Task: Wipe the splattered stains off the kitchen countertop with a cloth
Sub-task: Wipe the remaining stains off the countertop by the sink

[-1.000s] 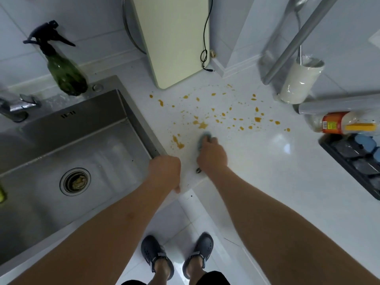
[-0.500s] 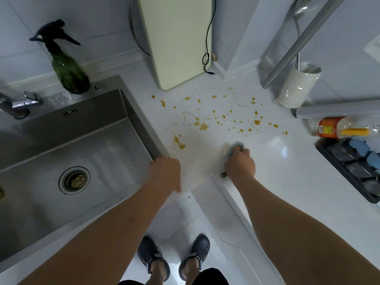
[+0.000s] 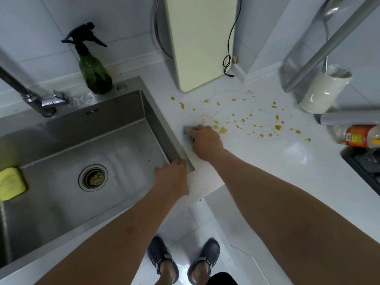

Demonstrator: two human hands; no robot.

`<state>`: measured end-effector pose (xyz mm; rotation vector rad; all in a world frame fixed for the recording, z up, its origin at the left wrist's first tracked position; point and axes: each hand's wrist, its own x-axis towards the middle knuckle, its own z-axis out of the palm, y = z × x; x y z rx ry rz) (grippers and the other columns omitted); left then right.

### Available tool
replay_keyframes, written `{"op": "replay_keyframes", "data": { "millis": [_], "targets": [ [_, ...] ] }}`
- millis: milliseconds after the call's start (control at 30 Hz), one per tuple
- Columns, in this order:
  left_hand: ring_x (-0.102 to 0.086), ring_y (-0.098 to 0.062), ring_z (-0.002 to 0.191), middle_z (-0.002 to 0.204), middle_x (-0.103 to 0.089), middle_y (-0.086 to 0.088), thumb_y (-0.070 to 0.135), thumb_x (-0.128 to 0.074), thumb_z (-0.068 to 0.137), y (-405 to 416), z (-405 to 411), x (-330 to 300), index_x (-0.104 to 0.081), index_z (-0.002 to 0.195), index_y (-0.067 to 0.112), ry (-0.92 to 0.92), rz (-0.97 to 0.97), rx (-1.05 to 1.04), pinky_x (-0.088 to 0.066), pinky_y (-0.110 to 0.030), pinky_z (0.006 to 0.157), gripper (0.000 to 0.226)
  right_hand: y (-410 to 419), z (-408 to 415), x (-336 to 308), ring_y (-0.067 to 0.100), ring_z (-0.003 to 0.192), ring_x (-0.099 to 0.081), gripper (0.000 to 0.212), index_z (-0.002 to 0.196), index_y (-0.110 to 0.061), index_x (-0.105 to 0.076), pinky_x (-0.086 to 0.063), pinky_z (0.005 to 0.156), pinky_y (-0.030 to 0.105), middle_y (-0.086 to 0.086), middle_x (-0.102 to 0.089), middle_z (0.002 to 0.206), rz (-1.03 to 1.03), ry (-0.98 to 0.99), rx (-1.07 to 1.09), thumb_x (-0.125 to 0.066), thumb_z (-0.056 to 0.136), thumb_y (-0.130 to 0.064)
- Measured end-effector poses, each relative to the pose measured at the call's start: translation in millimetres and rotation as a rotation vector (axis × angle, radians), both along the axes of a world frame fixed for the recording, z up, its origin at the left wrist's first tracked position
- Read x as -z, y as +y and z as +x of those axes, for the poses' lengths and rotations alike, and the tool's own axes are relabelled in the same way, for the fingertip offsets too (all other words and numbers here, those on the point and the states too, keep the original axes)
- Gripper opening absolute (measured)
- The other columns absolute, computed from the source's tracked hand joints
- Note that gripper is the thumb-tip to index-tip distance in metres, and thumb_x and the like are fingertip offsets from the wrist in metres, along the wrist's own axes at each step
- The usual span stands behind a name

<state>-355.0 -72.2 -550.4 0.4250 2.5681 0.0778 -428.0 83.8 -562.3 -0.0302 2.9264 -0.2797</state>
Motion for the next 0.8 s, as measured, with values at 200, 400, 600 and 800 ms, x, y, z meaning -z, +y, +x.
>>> {"op": "replay_keyframes", "data": {
  "millis": [200, 400, 600, 800],
  "targets": [
    [-0.063, -0.025, 0.112, 0.121, -0.063, 0.002, 0.036, -0.088, 0.073, 5.6, -4.8, 0.3, -0.063, 0.128, 0.026, 0.019, -0.032, 0.033, -0.046, -0.044, 0.094, 0.061, -16.3, 39.0, 20.5, 0.027, 0.140, -0.040, 0.051, 0.139, -0.021, -0.061, -0.027, 0.117, 0.033, 0.001, -0.052, 0.149, -0.151, 0.034, -0.064, -0.067, 0.089, -0.025],
    [-0.061, -0.028, 0.115, 0.124, -0.061, -0.002, 0.043, -0.092, 0.070, 7.7, -7.1, 1.6, -0.055, 0.135, 0.017, -0.005, -0.037, 0.031, -0.043, -0.043, 0.087, 0.079, 51.9, 87.3, 21.4, 0.032, 0.123, -0.055, 0.044, 0.129, -0.025, -0.070, -0.044, 0.105, 0.038, 0.005, -0.062, 0.131, -0.050, 0.050, -0.132, -0.065, 0.087, -0.014],
    [-0.062, -0.028, 0.114, 0.119, -0.065, -0.003, 0.047, -0.094, 0.068, 8.8, -9.6, 3.5, -0.059, 0.130, 0.015, -0.006, -0.048, 0.033, -0.045, -0.042, 0.092, 0.078, 49.9, 53.0, 21.0, 0.031, 0.129, -0.036, 0.049, 0.140, -0.036, -0.058, -0.028, 0.111, 0.042, 0.007, -0.049, 0.141, 0.012, -0.032, 0.311, -0.045, 0.094, -0.024],
    [-0.061, -0.026, 0.117, 0.124, -0.066, 0.001, 0.047, -0.092, 0.069, 8.2, -9.9, 4.4, -0.064, 0.126, 0.028, 0.035, -0.067, 0.085, -0.045, -0.044, 0.096, 0.066, -12.5, 50.3, 25.0, 0.034, 0.125, -0.038, 0.046, 0.133, -0.049, -0.059, -0.032, 0.111, 0.045, 0.001, -0.048, 0.136, -0.130, -0.068, 0.120, -0.055, 0.089, -0.034]
  ]
}}
